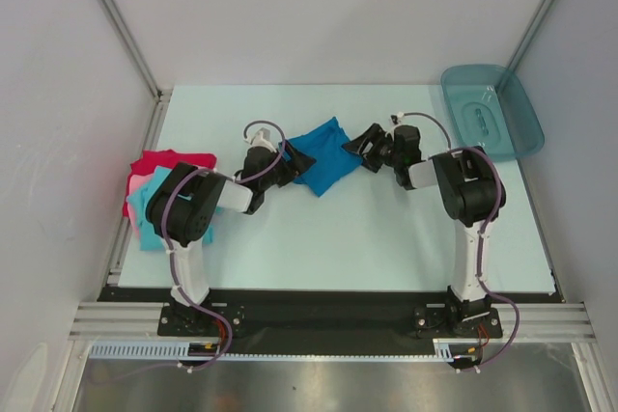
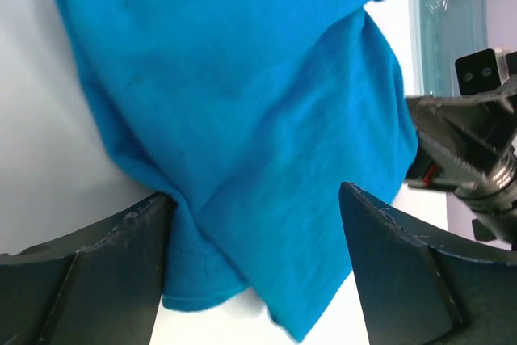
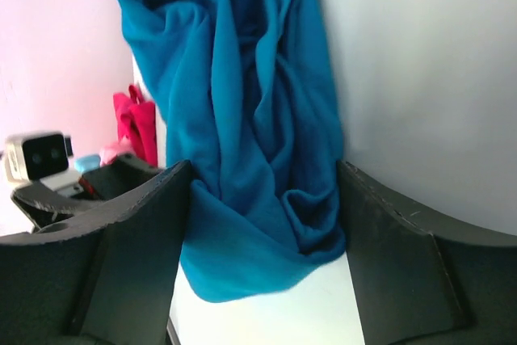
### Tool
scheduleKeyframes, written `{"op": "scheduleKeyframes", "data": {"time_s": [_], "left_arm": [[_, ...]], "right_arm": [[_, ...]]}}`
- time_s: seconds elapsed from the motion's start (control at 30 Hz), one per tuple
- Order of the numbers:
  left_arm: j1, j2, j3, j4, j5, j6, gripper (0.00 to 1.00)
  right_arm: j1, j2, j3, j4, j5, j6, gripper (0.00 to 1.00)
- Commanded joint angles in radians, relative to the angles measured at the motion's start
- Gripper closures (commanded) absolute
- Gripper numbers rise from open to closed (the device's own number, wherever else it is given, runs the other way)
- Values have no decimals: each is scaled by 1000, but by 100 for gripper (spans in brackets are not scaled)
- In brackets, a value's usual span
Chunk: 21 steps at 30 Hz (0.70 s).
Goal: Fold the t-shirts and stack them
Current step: Fold the tshirt
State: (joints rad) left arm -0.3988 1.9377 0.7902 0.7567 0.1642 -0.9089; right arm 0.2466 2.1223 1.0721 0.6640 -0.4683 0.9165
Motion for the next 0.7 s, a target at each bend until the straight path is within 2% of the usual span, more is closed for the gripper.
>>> {"op": "scheduleKeyframes", "data": {"time_s": [0.0,0.2,0.4,0.53,0.67], "left_arm": [[6,35,41,-59,17,-4,15],[6,7,18,-59,17,8,16],[6,-23,-39,-40,9,25,17],[6,-23,-57,-26,15,22,18],[6,-46,-74,-28,14,30,19]], "right_arm": [[51,28,38,6,-49,7,25],[91,47,132,-70,-102,-8,24],[83,-15,126,-165,-64,-76,24],[65,-77,111,-268,16,-114,24],[28,-119,85,-261,11,-105,23]]}}
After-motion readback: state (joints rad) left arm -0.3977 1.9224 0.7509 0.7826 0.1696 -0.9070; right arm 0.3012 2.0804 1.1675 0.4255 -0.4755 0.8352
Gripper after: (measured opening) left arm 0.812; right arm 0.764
